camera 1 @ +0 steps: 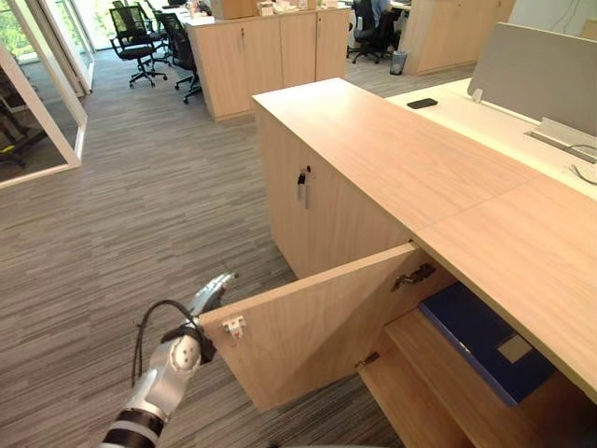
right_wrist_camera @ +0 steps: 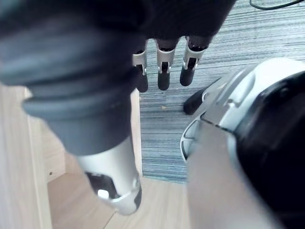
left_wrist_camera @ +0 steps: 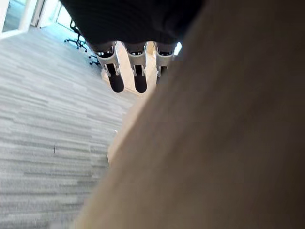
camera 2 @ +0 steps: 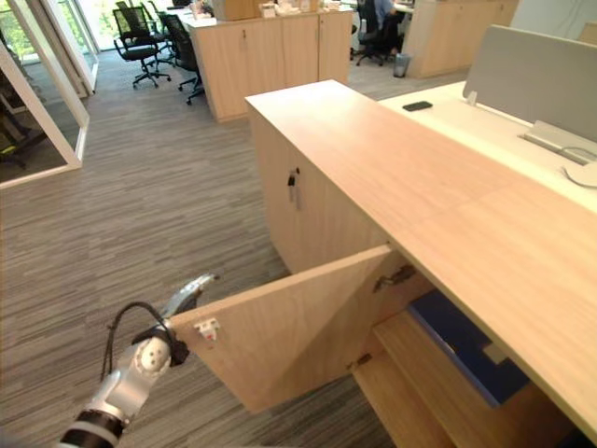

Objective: Walk over to the cabinet, pick up the folder, carry it to the office cabinet, place the folder inside the office cabinet, then close the office cabinet door

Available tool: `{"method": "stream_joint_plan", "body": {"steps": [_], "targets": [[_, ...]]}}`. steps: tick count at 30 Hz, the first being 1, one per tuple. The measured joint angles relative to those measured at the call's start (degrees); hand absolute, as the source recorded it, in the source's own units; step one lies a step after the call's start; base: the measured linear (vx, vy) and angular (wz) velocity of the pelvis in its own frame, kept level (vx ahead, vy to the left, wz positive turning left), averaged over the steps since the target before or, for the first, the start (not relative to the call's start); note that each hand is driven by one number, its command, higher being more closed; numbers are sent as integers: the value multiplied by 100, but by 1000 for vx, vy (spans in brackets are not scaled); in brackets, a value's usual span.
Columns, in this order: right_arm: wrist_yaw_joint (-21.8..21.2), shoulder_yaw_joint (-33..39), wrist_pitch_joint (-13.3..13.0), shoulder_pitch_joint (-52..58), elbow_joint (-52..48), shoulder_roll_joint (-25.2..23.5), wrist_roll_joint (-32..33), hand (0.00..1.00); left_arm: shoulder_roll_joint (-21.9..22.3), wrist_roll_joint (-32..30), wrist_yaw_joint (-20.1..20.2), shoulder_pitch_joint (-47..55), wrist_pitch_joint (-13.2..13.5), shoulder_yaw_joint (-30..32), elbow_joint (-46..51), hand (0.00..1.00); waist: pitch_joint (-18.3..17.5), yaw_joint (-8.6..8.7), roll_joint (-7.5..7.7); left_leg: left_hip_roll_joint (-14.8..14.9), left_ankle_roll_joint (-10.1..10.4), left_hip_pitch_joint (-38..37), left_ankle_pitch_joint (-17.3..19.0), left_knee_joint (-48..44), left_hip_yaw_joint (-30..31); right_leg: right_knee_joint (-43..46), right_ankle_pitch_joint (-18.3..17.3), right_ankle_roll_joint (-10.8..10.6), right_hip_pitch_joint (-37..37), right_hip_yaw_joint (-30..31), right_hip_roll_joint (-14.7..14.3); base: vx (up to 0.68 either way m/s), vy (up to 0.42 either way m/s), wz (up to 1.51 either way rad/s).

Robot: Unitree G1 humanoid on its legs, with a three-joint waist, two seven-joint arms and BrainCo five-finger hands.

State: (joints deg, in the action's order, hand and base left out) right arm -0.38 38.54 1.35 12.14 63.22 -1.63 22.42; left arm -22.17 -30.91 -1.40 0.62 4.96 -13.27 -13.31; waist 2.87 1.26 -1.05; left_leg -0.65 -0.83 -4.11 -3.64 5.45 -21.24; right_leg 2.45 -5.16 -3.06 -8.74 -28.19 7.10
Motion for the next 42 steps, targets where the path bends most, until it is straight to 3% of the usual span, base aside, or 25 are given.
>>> {"method": "stream_joint_plan", "body": {"steps": [10,14,18,19,21,23,26,28,32,34,35,38,42], "targets": [[215,-11,55,19,-69,-201,-135,0,529,463,639,785,4,-896,-69,0,186,-32,321,-103,-156,26,97,-7,-180,150,136,-150,57,42,162,32,39,-6],[642,74,114,543,-298,-218,-470,0,972,607,706,716,-2,-1063,116,0,199,11,376,72,-181,105,276,-28,-746,516,256,-23,499,325,135,-11,45,-46],[1101,296,252,1196,-432,-419,-817,0,1051,684,711,467,-42,-1094,170,0,238,46,499,272,-140,147,478,-300,-1124,920,302,-35,780,304,135,-6,30,-45],[1194,301,282,1383,-475,-469,-811,0,1011,687,710,407,-61,-1037,184,0,221,77,475,435,-130,207,572,-461,-1248,1055,399,-76,898,128,104,-5,1,-58],[1249,302,351,1564,-490,-553,-775,0,1004,727,696,405,-106,-925,267,0,234,81,427,744,-84,235,717,-736,-1439,1229,571,69,941,-511,127,8,4,-52],[1259,319,385,1609,-476,-578,-710,0,1046,854,678,209,-147,-872,269,0,237,235,307,1074,-75,435,733,-1050,-1589,1607,567,166,975,-1131,491,29,49,-26],[1256,718,367,1491,-422,-544,-504,0,1058,983,673,182,-183,-714,249,0,146,212,297,1114,-63,495,738,-1098,-1925,2069,557,154,900,-1385,1111,-27,60,-59],[1260,783,366,1380,-340,-524,-492,0,1058,1079,662,184,-210,-573,237,0,122,177,324,1083,-2,485,763,-1151,-2184,1991,558,125,747,-1489,1273,-55,-22,-67],[1227,828,358,1087,82,-429,-317,0,1030,1094,609,151,-266,-258,-185,0,-111,102,496,876,115,515,716,-1191,-2646,651,547,34,360,-1480,961,-77,-178,-74],[1204,1013,355,992,235,-427,-296,0,1010,1097,581,155,-338,-216,-348,0,-158,110,537,887,120,583,724,-1350,-2701,116,413,-199,198,-1389,818,-63,-205,-24],[1173,1033,354,988,267,-430,-251,0,1013,1109,563,164,-353,-216,-413,0,-170,115,493,987,140,624,709,-1464,-2684,28,407,-403,164,-1364,729,-41,-182,-6],[1168,1199,288,984,276,-354,-106,0,961,1126,541,309,-415,-207,-447,0,-174,96,464,1276,212,637,621,-1626,-2614,37,272,-420,139,-1208,492,-51,-211,-15],[1170,1203,157,963,307,-197,-95,0,1053,1326,565,314,-415,-487,-664,0,-154,195,473,1507,155,799,565,-1914,-2520,99,122,-466,229,-1193,375,-51,-139,0]]}}
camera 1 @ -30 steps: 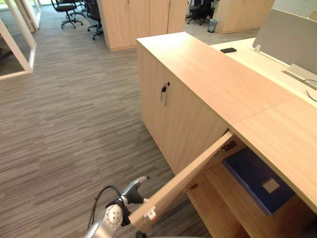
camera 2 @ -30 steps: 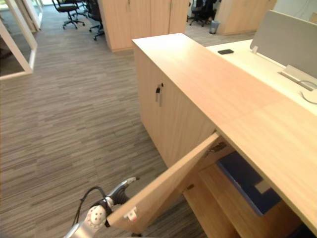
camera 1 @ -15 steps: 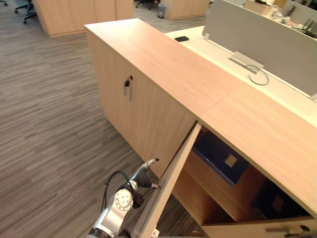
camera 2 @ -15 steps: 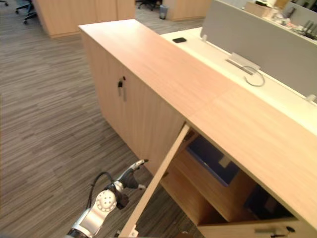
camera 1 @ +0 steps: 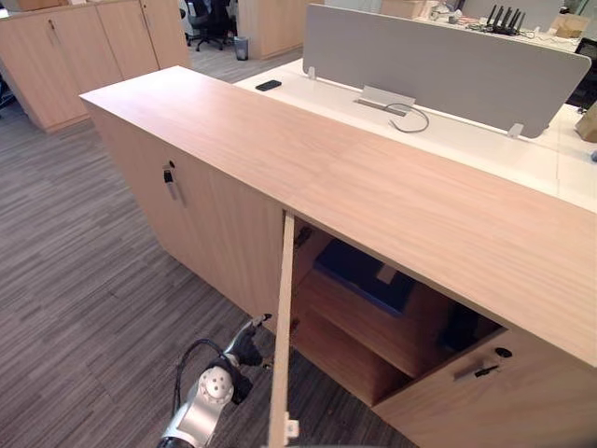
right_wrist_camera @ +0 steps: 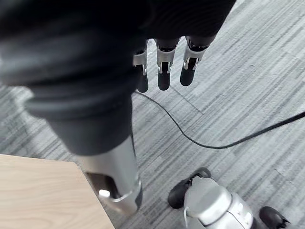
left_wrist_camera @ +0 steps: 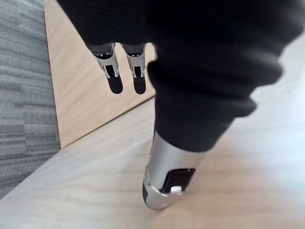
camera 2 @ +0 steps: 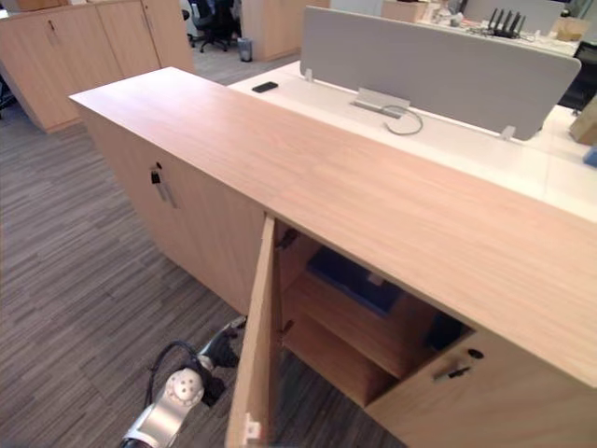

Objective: Walk over to the cabinet, pick up the folder, carry it to the office cabinet, place the folder inside the office cabinet, then close the office cabinet door

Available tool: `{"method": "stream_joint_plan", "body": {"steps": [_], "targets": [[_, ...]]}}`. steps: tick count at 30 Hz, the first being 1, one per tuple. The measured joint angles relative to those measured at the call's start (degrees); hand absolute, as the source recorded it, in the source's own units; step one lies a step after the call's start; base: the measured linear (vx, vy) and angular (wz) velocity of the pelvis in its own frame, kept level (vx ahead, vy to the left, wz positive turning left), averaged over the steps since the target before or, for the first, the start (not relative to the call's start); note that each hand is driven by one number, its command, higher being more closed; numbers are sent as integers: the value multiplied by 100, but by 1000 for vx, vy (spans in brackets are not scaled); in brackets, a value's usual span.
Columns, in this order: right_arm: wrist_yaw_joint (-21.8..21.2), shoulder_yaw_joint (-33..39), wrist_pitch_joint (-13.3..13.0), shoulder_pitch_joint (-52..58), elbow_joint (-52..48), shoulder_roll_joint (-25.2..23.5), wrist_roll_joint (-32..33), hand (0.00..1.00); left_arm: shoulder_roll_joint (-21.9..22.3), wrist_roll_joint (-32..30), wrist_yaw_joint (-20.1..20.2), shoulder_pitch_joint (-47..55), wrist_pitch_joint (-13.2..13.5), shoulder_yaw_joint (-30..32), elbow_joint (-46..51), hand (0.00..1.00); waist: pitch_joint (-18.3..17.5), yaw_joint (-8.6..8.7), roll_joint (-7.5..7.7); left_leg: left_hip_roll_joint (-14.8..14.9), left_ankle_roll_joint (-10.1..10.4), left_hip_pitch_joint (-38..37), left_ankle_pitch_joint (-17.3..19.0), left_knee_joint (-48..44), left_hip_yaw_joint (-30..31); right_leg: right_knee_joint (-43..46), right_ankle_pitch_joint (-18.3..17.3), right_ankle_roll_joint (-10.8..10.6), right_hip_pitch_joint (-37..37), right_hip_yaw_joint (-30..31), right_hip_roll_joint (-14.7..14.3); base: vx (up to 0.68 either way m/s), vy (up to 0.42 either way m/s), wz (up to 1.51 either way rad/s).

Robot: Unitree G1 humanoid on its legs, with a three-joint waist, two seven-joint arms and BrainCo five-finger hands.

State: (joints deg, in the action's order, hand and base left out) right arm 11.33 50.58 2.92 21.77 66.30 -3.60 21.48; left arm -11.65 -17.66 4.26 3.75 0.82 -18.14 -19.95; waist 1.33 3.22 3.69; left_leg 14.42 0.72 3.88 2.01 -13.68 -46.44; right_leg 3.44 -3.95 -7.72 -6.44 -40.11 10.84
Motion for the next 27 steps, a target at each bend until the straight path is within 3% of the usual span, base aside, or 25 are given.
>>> {"method": "stream_joint_plan", "body": {"steps": [3,5,6,7,8,9,11,18,27], "targets": [[9,-45,-82,-214,92,16,10,0,130,47,90,-7,2,-247,-211,0,115,69,-33,237,-18,187,173,-574,194,25,22,55,70,168,-94,-52,-53,-24],[18,-404,-84,-469,24,-11,-10,0,181,83,133,104,1,-306,-268,0,316,54,-23,213,-18,373,365,-985,1806,109,109,229,115,631,-187,-72,-56,-95],[39,-603,-105,-497,-171,-19,-17,0,244,148,129,167,2,-315,-267,0,356,13,-68,-3,109,428,719,-892,2870,109,171,289,156,905,-213,-40,29,-112],[71,-678,-138,-534,-271,-16,-16,0,293,162,126,173,5,-317,-268,0,391,-2,-114,-151,323,396,812,-808,3327,120,207,282,192,1042,-231,-15,132,-89],[101,-746,-160,-552,-371,-34,-19,0,310,172,122,188,5,-316,-268,0,402,-5,-126,-266,409,365,781,-792,3545,125,244,283,229,1161,-225,-38,197,-64],[159,-853,-195,-512,-642,-171,-16,0,345,183,120,192,5,-349,-260,0,418,82,-86,-382,420,277,768,-762,3594,75,312,280,261,1273,-178,-33,146,-45],[217,-1037,-192,-398,-922,-181,-34,0,364,231,120,244,2,-372,-149,0,458,23,-54,-398,384,113,823,-764,3258,44,400,283,300,1543,-106,-30,170,-64],[218,-1239,-169,1,-1712,-156,-236,0,326,246,112,447,-36,-505,379,0,384,27,-73,-195,456,-377,1097,-630,2075,14,592,294,673,2650,-206,-32,53,-86],[-12,-1247,-25,202,-1500,-178,-178,0,336,244,231,423,-35,-643,372,0,264,44,-103,-331,522,-736,838,-60,1891,-31,592,321,608,2733,-251,76,8,-10]]}}
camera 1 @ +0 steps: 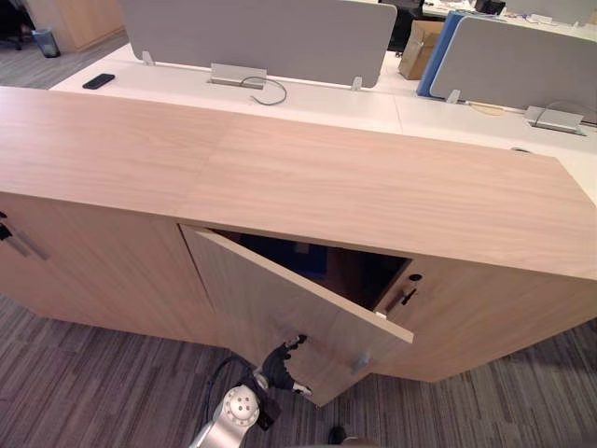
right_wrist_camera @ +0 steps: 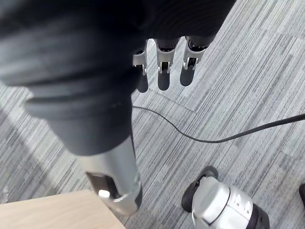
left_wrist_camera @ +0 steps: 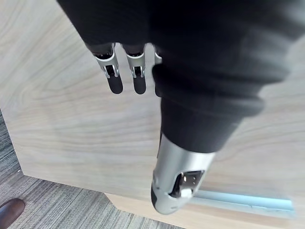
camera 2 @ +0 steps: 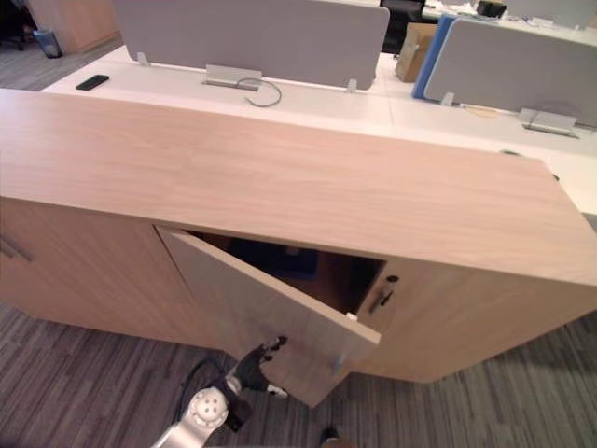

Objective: Walk over to the cabinet, pick up the folder, carry it to the office cabinet, place the folder inside the office cabinet, then close the office cabinet door

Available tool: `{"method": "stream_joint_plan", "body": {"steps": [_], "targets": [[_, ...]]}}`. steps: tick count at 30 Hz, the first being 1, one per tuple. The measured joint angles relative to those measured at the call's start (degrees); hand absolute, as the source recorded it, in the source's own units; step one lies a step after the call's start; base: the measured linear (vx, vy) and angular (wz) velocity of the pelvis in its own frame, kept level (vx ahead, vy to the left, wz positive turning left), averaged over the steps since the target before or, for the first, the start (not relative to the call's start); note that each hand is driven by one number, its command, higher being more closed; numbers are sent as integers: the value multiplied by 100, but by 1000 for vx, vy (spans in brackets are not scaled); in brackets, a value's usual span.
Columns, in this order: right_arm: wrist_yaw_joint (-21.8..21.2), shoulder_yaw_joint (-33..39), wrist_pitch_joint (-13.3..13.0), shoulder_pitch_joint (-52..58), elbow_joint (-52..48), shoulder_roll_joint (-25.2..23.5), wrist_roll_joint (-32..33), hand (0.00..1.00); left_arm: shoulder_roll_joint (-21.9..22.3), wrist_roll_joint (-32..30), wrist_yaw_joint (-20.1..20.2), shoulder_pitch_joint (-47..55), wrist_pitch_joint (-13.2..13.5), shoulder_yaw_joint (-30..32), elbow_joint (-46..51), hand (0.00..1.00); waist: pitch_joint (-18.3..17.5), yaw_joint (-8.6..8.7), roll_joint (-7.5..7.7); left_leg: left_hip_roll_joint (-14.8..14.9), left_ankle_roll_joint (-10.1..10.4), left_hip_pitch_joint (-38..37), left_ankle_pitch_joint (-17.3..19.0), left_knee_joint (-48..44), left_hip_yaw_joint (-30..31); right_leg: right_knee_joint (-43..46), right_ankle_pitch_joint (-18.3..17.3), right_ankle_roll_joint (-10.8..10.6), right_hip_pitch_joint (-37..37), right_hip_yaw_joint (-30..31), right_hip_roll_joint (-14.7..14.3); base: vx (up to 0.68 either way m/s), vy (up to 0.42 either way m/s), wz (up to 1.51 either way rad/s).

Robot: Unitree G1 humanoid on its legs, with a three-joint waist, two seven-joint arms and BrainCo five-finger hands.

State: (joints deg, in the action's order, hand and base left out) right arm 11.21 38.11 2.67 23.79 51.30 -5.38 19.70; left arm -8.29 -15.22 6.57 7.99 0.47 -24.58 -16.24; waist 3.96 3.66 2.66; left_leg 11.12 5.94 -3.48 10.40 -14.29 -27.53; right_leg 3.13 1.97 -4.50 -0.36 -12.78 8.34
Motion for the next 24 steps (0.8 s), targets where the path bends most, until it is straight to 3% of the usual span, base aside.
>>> {"method": "stream_joint_plan", "body": {"steps": [3,5,7,11,14,18,21,22,24], "targets": [[-51,-80,4,-106,34,28,168,0,201,4,-71,-2,114,413,-462,0,-89,-12,-58,-103,-21,-169,-59,214,83,-4,-38,49,-162,-147,70,55,59,22],[-86,-298,4,-202,57,67,215,0,447,232,-239,-119,115,1042,-1277,0,-161,-13,-78,-165,-39,-170,-70,251,201,-3,-73,54,-233,-294,129,12,42,30],[-95,-452,-1,-450,83,78,378,0,682,771,-538,-274,85,2280,-2574,0,-273,-45,-84,-271,-64,-185,-151,400,310,-2,-134,30,-275,-408,207,-1,18,29],[-109,-579,-64,-1030,351,69,628,0,570,1147,-1091,-200,-137,3723,-3915,0,-328,-220,-80,-346,-40,-367,-300,682,361,2,-197,-30,-317,-465,221,4,-20,10],[-186,-523,-110,-1170,539,55,641,0,620,1074,-1181,-150,-152,4482,-4085,0,-365,-300,-79,-393,-41,-368,-395,815,611,-36,-243,-60,-447,-724,250,39,-42,44],[-369,90,-188,-1223,754,14,870,0,802,1223,-1211,-42,-123,5623,-4180,0,-429,-340,-83,-371,-25,-366,-365,785,761,-45,-324,-50,-561,-853,225,44,-44,19],[-409,520,-223,-1218,1010,16,1093,0,1055,2093,-1271,-20,-63,6304,-4175,0,-339,-339,-101,-288,-27,-192,-70,260,1037,95,-498,-48,-750,-1072,259,31,-27,45],[-408,566,-236,-1217,1061,19,1141,0,1160,2512,-1284,-18,12,6455,-4163,0,-280,-332,-137,-175,-19,32,206,-283,1193,297,-650,-84,-778,-1192,261,-18,12,52],[-404,545,-315,-1227,1195,69,1311,0,1245,3010,-1370,1,128,6536,-4125,0,-249,-323,-172,-23,11,334,520,-998,1379,602,-919,-276,-770,-1308,279,1,40,49]]}}
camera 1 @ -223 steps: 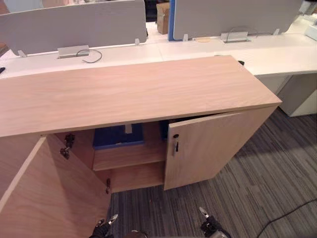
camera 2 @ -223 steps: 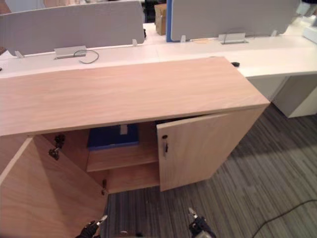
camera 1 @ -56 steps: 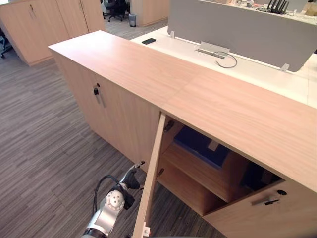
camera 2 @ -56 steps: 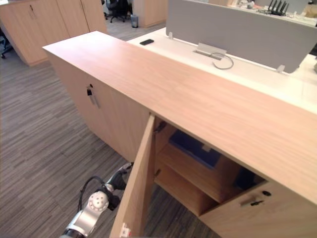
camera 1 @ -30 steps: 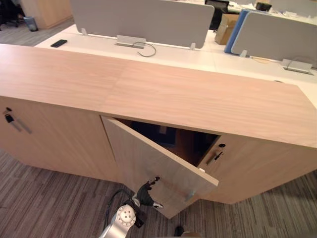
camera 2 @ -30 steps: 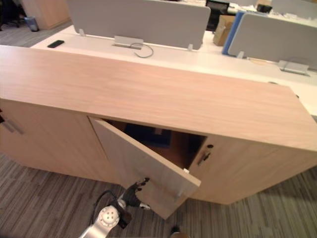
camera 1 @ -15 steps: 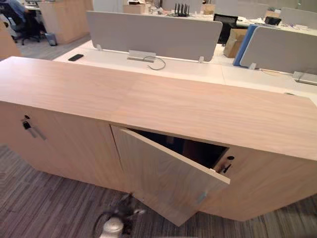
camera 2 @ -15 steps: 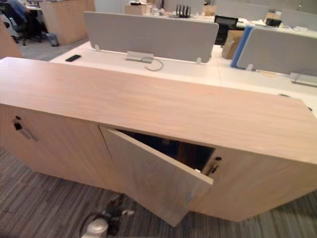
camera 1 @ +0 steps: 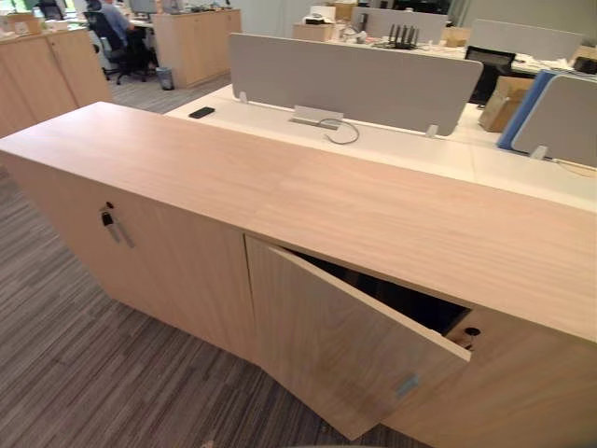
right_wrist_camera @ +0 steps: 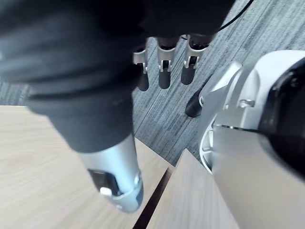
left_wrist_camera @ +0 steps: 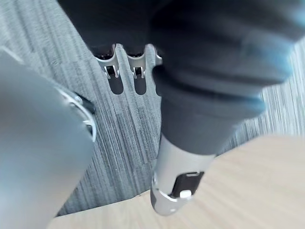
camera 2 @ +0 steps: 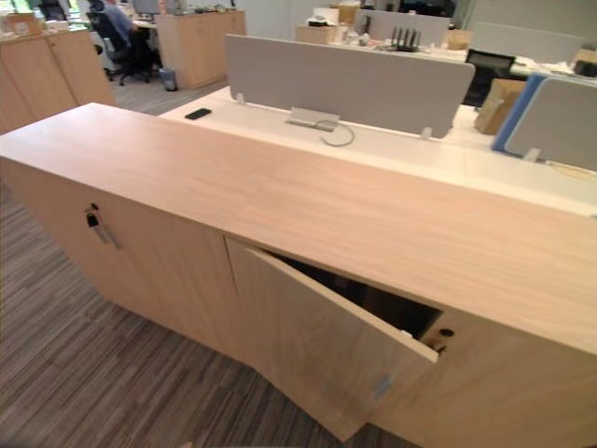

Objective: Walk over to the cabinet, pick up the folder, carry it to the office cabinet, place the folder inside the office cabinet, then close the office cabinet door

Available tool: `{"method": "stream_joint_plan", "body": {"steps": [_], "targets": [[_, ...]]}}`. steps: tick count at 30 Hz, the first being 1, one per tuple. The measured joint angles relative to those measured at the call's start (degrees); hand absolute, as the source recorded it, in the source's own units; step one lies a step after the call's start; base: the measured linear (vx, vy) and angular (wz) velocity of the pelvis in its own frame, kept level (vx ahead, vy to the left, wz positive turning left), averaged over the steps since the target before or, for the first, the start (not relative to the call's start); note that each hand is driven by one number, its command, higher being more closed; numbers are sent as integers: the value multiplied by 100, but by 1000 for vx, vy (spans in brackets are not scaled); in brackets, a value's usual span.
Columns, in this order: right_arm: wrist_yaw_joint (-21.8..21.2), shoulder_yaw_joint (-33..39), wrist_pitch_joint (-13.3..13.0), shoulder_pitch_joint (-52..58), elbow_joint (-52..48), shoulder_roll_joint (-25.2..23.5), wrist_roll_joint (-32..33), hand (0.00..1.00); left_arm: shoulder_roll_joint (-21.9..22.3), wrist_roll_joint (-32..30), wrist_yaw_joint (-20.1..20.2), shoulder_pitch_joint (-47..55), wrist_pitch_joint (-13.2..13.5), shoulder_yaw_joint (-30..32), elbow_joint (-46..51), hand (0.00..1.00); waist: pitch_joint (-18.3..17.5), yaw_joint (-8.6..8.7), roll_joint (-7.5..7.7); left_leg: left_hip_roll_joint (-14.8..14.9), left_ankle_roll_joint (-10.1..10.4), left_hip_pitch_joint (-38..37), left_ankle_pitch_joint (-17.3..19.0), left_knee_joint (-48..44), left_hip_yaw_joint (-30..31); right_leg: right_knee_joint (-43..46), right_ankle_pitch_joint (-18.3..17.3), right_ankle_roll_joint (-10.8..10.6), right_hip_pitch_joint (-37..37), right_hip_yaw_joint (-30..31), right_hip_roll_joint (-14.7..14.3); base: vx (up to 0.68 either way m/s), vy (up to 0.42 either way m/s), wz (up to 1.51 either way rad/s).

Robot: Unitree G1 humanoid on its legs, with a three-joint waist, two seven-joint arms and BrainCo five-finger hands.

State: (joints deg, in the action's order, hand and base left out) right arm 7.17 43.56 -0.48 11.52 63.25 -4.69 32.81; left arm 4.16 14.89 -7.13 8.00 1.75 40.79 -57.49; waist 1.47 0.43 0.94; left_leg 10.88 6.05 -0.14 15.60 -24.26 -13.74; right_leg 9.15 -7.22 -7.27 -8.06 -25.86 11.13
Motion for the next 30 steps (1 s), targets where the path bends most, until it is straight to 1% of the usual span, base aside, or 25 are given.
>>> {"method": "stream_joint_plan", "body": {"steps": [1,3,5,7,8,10,11,12,14,16,17,20,21,23,25,26,30], "targets": [[9,-41,-48,-21,49,8,56,0,9,204,-76,16,66,6,4,0,79,-3,7,66,13,125,71,-416,107,141,-113,-27,-85,-76,8,5,51,34],[15,-280,-138,-36,90,59,185,0,27,383,-175,34,155,-41,4,0,132,-15,0,176,6,337,69,-980,122,130,-151,-35,-215,-149,-1,-18,46,25],[15,-374,-150,-72,103,95,224,0,-11,435,-204,29,245,-369,6,0,151,-18,-24,199,-14,392,57,-1049,138,65,-125,-36,-267,-167,-21,-25,43,7],[9,-364,-163,-115,181,126,224,0,-137,503,-154,11,310,-872,-18,0,143,-15,-38,82,-75,180,17,-456,200,-182,49,-24,-242,-161,-96,1,0,-6],[9,-354,-177,-139,223,140,221,0,-193,514,-105,5,316,-1089,-47,0,149,-13,-45,20,-64,56,-42,-95,205,-338,164,-9,-238,-131,-137,8,-24,-26],[0,-365,-188,-183,224,145,202,0,-315,487,140,4,317,-1560,-60,0,159,0,-46,-125,-38,-235,-408,703,18,-734,434,104,-201,19,-157,-8,-25,-40],[-3,-365,-188,-183,223,151,201,0,-344,482,212,1,317,-1688,-65,0,155,9,-40,-166,-35,-323,-507,885,-34,-808,481,114,-205,69,-154,-21,-25,-42],[-29,-365,-187,-180,221,178,189,0,-373,483,423,-3,317,-1881,-87,0,146,15,-77,-199,-12,-495,-652,1221,-156,-915,557,131,-198,145,-170,-22,-37,-35],[-50,-420,-187,-168,214,200,167,0,-426,478,690,-10,316,-2178,-150,0,134,29,-112,-234,25,-720,-852,1683,-274,-1048,637,169,-195,270,-225,-32,-50,-34],[-95,-564,-186,-166,191,235,-30,0,-445,380,860,-21,317,-2320,-149,0,118,59,-135,-235,48,-826,-943,1893,-308,-1102,669,182,-188,322,-272,-42,-42,-20],[-112,-751,-186,-169,151,251,-103,0,-465,287,934,-29,317,-2399,-148,0,116,55,-126,-235,57,-884,-977,1985,-327,-1140,692,202,-193,353,-296,-46,-30,-15],[-209,-1049,-184,-178,129,323,-501,0,-488,101,1058,-19,313,-2465,-155,0,77,49,-118,-277,52,-898,-1024,2099,-395,-1289,796,202,-175,417,-306,-46,-2,-12],[-213,-1135,-183,-178,115,335,-535,0,-502,85,1068,-15,312,-2516,-156,0,71,50,-117,-293,47,-896,-1035,2117,-397,-1304,806,203,-168,419,-300,-34,16,-5],[-246,-1267,-183,-190,104,338,-816,0,-555,51,1074,-11,317,-2677,-184,0,54,41,-101,-330,36,-894,-1046,2144,-388,-1358,838,193,-178,421,-288,0,0,0],[-252,-1549,-198,-224,102,375,-962,0,-628,-138,1039,-34,357,-2867,-335,0,34,42,-106,-366,18,-895,-1058,2184,-364,-1392,856,195,-184,412,-274,-2,7,3],[-213,-1658,-214,-229,104,397,-1044,0,-651,-189,961,-50,376,-2930,-390,0,34,44,-91,-374,16,-893,-1058,2191,-322,-1392,858,197,-193,399,-270,-1,9,7],[-214,-1705,-200,-289,169,429,-1190,0,-682,-385,718,-77,479,-3118,-404,0,53,37,-57,-379,10,-896,-1057,2192,-227,-1392,862,203,-244,376,-270,-8,3,11]]}}
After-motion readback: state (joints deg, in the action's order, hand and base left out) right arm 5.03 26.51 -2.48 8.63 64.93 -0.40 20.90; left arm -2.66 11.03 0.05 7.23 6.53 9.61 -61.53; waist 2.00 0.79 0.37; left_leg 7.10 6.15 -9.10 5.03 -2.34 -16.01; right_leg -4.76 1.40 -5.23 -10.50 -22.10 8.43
